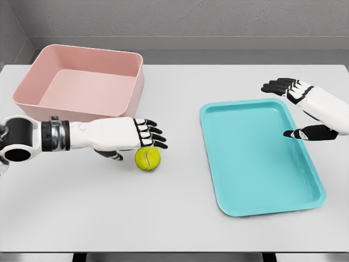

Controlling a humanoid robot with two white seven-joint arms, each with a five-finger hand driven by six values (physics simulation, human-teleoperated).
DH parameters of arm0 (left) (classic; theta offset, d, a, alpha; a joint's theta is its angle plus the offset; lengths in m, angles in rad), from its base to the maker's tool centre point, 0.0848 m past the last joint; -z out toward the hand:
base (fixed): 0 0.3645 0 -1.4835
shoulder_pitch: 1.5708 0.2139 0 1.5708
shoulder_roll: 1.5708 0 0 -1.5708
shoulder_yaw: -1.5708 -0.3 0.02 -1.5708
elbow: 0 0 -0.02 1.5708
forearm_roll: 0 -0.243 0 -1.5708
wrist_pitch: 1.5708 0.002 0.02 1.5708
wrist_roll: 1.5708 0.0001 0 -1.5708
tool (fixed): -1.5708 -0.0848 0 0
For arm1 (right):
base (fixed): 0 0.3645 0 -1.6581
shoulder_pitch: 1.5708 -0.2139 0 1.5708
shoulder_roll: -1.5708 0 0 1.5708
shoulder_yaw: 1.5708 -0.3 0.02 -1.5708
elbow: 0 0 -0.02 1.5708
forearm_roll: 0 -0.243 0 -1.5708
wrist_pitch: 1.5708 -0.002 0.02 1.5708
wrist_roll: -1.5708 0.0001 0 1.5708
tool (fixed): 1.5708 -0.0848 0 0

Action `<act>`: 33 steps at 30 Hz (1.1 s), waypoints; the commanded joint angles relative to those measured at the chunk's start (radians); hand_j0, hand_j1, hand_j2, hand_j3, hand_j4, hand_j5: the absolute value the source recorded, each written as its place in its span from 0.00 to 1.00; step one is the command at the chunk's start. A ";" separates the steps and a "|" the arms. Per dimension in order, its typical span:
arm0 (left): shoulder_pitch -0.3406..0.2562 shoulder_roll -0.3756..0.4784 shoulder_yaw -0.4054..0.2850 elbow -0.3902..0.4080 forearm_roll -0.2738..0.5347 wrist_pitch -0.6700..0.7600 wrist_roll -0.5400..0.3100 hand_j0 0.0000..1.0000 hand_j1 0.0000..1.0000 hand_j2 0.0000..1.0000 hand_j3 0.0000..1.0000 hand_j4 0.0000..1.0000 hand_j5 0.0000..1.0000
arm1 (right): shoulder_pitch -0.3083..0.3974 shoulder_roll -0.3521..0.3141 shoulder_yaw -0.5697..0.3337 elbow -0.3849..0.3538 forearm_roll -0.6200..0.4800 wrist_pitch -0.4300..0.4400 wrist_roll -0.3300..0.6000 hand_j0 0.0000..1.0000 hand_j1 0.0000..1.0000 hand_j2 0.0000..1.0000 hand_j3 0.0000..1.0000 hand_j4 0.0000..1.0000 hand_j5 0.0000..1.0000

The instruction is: Put the tennis from the blue tray into the pink basket with both arms

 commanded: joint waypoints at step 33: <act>-0.034 -0.073 -0.108 0.116 0.021 0.001 0.000 0.88 0.88 0.88 0.88 0.88 0.88 | -0.002 0.001 0.001 -0.002 -0.009 0.003 -0.001 1.00 1.00 1.00 1.00 1.00 1.00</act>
